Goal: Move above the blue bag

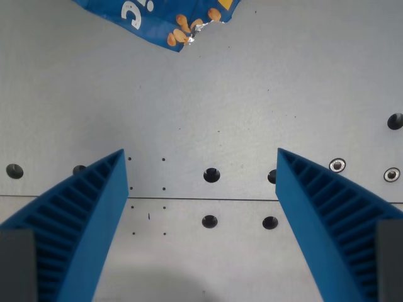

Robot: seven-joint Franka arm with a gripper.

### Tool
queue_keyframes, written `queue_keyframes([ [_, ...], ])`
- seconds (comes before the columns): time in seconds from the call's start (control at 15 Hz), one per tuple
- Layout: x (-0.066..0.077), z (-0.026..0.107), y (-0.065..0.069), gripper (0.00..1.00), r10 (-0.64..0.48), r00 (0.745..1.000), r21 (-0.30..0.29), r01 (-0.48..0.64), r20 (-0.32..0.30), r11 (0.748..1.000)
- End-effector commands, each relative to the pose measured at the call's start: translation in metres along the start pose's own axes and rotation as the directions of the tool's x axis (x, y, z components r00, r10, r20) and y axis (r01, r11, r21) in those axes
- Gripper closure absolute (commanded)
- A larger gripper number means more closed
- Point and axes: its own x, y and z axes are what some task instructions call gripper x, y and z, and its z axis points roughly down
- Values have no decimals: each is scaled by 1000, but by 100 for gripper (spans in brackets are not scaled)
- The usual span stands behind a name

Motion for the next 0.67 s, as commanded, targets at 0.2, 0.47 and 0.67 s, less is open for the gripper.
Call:
queue_keyframes([
  [0.2, 0, -2, 0, 0, 0, 1000, -1, 0, -4, 1000],
  [0.47, 1, -1, 0, 0, 1, 1000, -1, -1, -5, 1000],
  [0.67, 3, 0, -1, 0, 3, 1000, -2, -3, -7, 1000],
])
